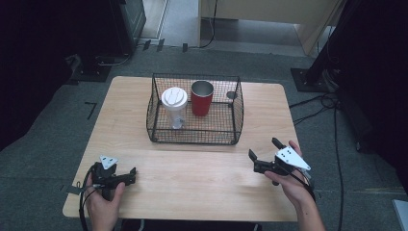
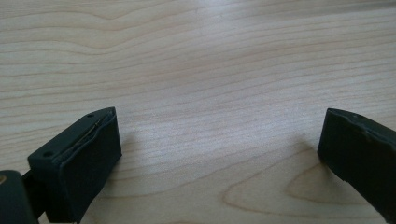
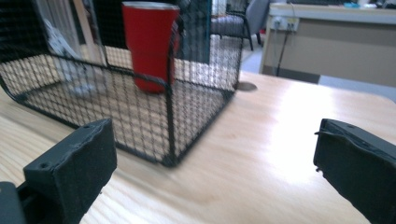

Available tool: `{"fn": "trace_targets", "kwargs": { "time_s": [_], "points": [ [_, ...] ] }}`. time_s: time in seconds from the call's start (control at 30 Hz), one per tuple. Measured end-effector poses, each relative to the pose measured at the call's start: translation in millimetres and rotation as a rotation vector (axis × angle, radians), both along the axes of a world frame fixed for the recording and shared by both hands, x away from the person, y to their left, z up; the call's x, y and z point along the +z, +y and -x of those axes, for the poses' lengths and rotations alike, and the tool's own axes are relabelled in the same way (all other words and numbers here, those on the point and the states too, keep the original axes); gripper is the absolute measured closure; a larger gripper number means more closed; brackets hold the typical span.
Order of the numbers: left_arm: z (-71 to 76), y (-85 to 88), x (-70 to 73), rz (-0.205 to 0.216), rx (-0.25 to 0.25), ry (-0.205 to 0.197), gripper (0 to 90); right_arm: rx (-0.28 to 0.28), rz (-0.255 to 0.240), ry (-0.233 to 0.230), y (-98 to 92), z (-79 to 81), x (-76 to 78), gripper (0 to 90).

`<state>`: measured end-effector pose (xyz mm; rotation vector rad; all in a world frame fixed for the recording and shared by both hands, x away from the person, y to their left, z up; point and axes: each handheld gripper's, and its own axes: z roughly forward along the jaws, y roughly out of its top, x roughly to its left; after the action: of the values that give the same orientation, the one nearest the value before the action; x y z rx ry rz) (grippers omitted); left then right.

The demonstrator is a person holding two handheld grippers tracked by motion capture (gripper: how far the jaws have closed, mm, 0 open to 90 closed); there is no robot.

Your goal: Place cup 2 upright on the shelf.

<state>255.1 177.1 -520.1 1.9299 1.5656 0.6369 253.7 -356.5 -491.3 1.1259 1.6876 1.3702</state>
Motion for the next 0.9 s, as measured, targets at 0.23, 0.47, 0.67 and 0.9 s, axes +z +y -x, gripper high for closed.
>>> {"fn": "trace_targets", "kwargs": {
  "time_s": [0.23, 0.47, 0.67, 0.9],
  "points": [
    [0.0, 0.0, 0.0, 0.000, 0.000, 0.000, 0.2, -0.047, 0.010, 0.042, -17.1, 11.3, -14.7, 0.0],
    [0.0, 0.1, 0.0, -0.001, -0.001, 0.001, 0.2, -0.104, 0.053, 0.119, -30.9, 22.7, -24.2, 0.0],
    [-0.2, -0.2, 0.0, -0.001, 0.003, 0.001, 0.2, -0.154, 0.049, 0.179, -44.5, 32.6, -28.5, 0.0],
    [-0.7, -0.5, 0.0, -0.002, 0.006, 0.000, 0.2, -0.198, 0.117, 0.296, -51.8, 41.1, -29.9, 0.0]
  ]
}}
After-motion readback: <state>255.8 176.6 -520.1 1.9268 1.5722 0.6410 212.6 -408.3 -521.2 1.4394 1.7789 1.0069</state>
